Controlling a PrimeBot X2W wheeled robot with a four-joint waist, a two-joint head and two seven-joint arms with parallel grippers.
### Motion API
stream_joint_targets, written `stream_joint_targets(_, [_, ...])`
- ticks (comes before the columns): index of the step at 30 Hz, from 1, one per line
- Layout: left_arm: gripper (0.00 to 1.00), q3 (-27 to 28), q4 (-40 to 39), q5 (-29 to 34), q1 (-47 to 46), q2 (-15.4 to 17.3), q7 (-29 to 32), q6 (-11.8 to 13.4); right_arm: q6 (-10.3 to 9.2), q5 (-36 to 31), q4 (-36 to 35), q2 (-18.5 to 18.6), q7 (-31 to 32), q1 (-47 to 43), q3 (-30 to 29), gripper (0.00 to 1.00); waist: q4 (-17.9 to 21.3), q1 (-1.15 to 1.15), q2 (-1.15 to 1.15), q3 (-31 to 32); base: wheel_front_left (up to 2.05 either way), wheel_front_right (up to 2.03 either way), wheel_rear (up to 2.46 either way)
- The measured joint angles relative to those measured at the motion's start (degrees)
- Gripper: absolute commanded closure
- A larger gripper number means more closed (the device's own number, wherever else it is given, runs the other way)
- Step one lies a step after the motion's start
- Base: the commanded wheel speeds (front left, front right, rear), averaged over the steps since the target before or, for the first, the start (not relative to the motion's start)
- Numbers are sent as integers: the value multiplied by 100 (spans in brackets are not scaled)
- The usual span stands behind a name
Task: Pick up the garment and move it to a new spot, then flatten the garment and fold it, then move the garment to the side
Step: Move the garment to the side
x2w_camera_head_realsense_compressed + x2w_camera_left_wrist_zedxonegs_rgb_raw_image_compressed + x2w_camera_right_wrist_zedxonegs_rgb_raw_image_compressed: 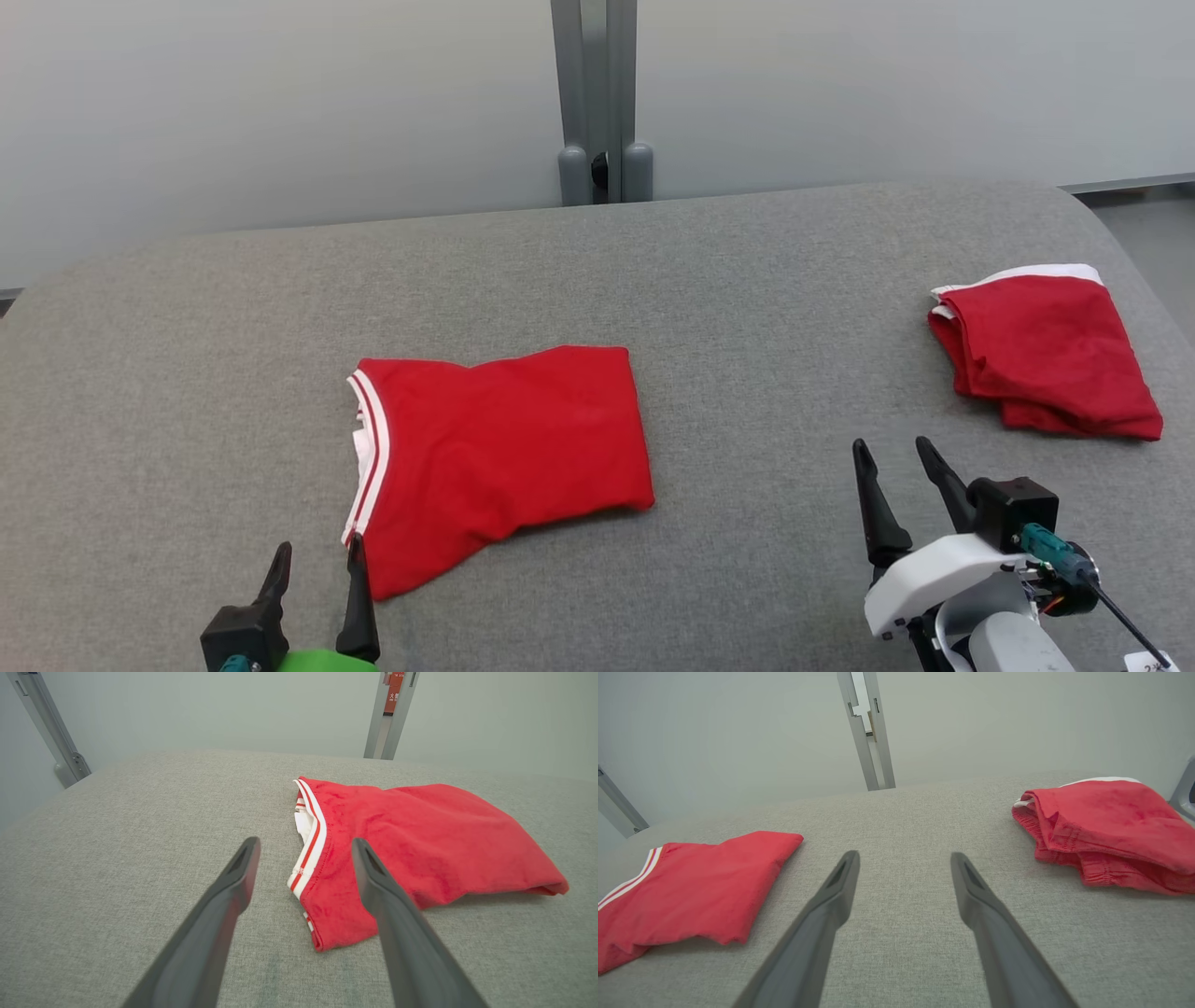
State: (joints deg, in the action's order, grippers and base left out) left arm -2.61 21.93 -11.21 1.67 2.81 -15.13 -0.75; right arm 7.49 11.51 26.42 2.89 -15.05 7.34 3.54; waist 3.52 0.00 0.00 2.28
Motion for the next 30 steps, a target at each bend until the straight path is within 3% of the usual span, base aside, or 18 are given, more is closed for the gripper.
stream_joint_targets(10, [0, -290, 37, -33, -40, 1, 0, -42, 0, 85, 163, 1, 0, 55, 188, 0, -296, 0, 0, -165, 0, 0, 0])
stream_joint_targets(14, [0, -576, 32, -34, -230, -2, 0, -77, 0, 166, 312, -10, 0, 498, 474, 0, -555, 0, 0, -318, 0, 0, 0])
stream_joint_targets(21, [0, -973, 19, -124, -481, 4, 0, -69, 0, 216, 1183, -12, 0, 1454, 582, 0, -1188, 0, 0, -669, 0, 0, 0])
stream_joint_targets(30, [0, -1179, 30, -299, -620, 5, 0, -22, 0, 1056, 2265, -22, 0, 2077, 658, 0, -2011, 0, 0, -1127, 0, 0, 0])
